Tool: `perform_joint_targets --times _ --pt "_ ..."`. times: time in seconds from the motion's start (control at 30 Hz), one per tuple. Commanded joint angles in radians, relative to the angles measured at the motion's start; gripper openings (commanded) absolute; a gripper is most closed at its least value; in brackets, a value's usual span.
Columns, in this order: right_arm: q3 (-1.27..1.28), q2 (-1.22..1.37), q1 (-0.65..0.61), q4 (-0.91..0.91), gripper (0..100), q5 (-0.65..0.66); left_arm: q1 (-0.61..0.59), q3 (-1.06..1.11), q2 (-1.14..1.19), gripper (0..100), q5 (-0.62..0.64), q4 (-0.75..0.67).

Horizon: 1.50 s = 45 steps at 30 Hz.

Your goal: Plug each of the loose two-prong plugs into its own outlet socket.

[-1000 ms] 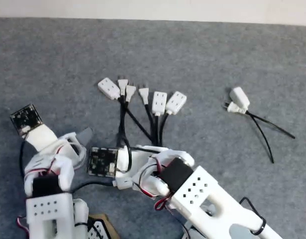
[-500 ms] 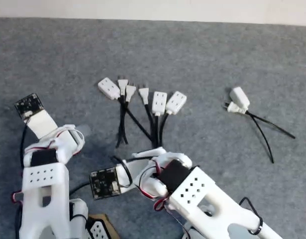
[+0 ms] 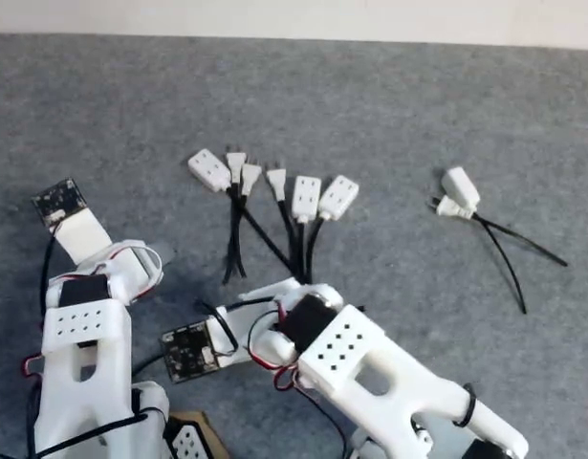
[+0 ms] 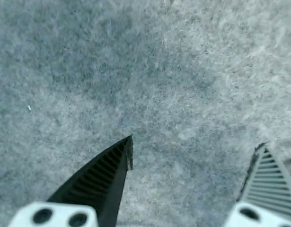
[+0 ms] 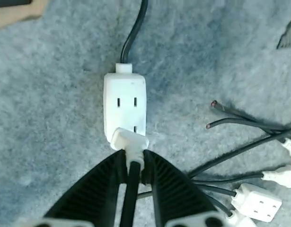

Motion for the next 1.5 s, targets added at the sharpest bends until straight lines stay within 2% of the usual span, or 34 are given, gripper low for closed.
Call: perform_joint_targets --times 0.0,0.47,0.67,1.0,1.47 --pt "-0.028 0.012 -0.03 -0.01 0.5 0.0 -0.008 -0.041 0.002 38 -0.009 -0.014" --pt "-0.035 0.012 -0.039 -0.008 0.5 -0.02 -0.007 -0.041 0.002 38 -0.009 -0.014" --pt "-0.125 0.012 -0.041 0.077 0.5 -0.029 -0.007 -0.041 0.002 38 -0.009 -0.014" --pt "-0.11 0.025 -0.05 0.042 0.5 -0.038 -0.008 -0.041 0.002 38 -0.009 -0.012" --pt "-0.073 0.028 -0.033 0.033 0.5 0.109 -0.008 -0.041 0.002 38 -0.008 -0.009"
